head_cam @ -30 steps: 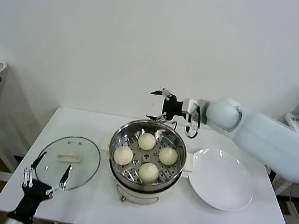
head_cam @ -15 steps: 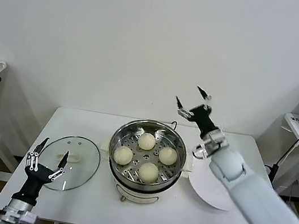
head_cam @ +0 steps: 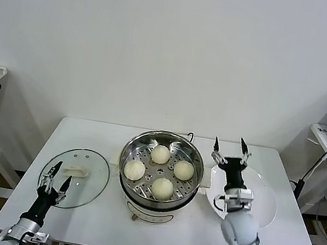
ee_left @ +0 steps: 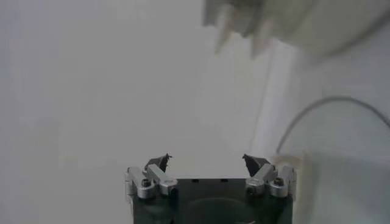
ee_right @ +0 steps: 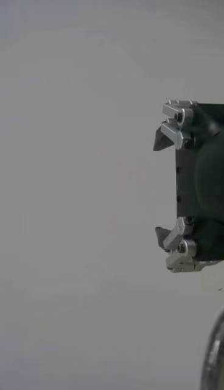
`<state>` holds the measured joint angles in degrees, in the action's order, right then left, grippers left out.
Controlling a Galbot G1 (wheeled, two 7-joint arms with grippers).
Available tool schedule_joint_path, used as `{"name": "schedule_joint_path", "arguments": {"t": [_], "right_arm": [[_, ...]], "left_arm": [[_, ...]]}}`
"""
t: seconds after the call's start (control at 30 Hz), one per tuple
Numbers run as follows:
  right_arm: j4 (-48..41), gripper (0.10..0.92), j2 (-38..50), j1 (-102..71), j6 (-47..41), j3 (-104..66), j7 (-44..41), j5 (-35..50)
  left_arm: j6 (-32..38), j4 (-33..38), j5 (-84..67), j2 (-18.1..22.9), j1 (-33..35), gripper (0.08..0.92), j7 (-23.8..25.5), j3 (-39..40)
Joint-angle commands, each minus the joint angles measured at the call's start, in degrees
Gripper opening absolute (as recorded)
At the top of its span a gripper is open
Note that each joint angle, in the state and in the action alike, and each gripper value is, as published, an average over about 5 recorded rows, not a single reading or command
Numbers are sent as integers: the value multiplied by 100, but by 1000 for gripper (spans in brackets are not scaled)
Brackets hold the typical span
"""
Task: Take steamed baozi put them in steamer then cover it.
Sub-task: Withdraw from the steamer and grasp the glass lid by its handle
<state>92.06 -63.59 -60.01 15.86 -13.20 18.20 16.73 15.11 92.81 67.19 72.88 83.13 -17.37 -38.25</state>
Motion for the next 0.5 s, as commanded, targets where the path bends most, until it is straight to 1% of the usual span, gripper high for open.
{"name": "schedule_joint_path", "arguments": {"t": [0.03, 0.5], "right_arm": [[109, 823, -581, -915, 94, -667, 175, -329], [26, 823, -653, -966, 90, -661, 163, -455]], "left_arm": [[-109, -1072, 1592, 80, -653, 823, -646, 79], [-259, -1289, 1579, 143, -1020, 823, -621, 135]]}}
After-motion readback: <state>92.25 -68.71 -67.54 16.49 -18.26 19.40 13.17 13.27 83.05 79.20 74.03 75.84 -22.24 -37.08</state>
